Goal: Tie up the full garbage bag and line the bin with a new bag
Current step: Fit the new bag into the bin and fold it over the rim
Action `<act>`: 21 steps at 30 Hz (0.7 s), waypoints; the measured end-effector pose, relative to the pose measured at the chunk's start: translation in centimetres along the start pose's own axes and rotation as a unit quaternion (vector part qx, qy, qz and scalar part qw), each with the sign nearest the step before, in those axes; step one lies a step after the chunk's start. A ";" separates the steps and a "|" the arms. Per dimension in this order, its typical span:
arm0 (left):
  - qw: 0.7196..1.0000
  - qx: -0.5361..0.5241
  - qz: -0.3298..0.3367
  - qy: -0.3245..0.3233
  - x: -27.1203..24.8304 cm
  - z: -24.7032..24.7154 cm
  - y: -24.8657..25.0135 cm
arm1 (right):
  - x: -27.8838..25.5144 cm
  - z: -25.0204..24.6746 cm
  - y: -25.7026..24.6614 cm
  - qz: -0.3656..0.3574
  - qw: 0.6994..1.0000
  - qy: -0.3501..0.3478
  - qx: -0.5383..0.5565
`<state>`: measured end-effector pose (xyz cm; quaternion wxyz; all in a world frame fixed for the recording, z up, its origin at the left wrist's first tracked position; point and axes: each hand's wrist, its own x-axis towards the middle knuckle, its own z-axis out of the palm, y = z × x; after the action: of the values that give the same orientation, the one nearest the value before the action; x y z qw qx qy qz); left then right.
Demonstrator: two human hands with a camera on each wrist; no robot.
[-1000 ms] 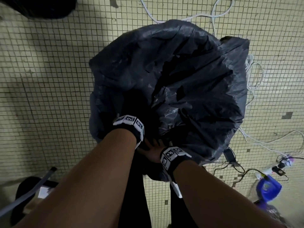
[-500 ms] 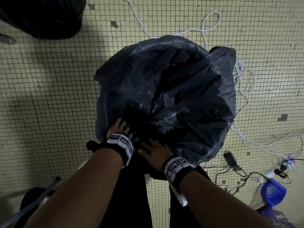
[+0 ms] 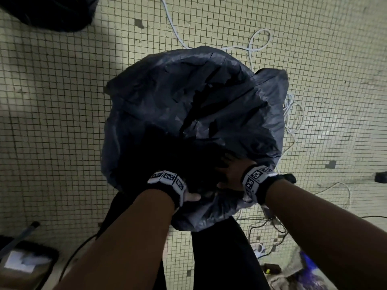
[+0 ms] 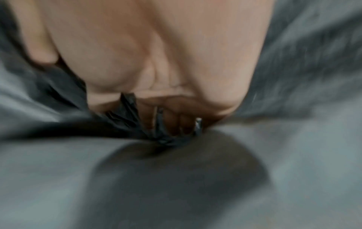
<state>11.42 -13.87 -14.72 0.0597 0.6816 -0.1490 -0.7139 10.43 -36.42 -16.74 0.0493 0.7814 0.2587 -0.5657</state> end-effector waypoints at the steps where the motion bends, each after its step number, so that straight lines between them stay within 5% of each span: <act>1: 0.999 -0.021 0.047 -0.002 0.7 0.2 1.4 | -0.1 -0.2 1.1 0.023 1.000 -0.008 -0.015; 4: 0.989 -0.062 0.132 -0.010 1.9 0.9 6.7 | 0.1 -0.2 3.1 0.039 0.998 -0.051 -0.010; 9: 0.983 -0.140 0.118 0.014 2.1 3.9 11.1 | 0.4 -4.0 3.3 -0.006 0.999 -0.034 0.013; 15: 0.977 -0.167 0.108 0.083 1.7 2.3 11.5 | -1.1 -7.5 4.8 -0.051 0.990 0.026 -0.127; 18: 0.955 -0.239 0.155 0.083 1.8 2.3 13.4 | -1.7 -6.0 6.9 0.000 0.954 -0.053 -0.294; 21: 0.955 -0.236 0.172 0.045 2.6 3.2 14.0 | -2.0 -5.2 7.5 0.035 0.940 -0.117 -0.320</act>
<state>6.44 -27.49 -12.99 0.3473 0.6434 -0.0888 -0.6764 17.92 -41.67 -14.69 0.3462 0.6616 0.3906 -0.5384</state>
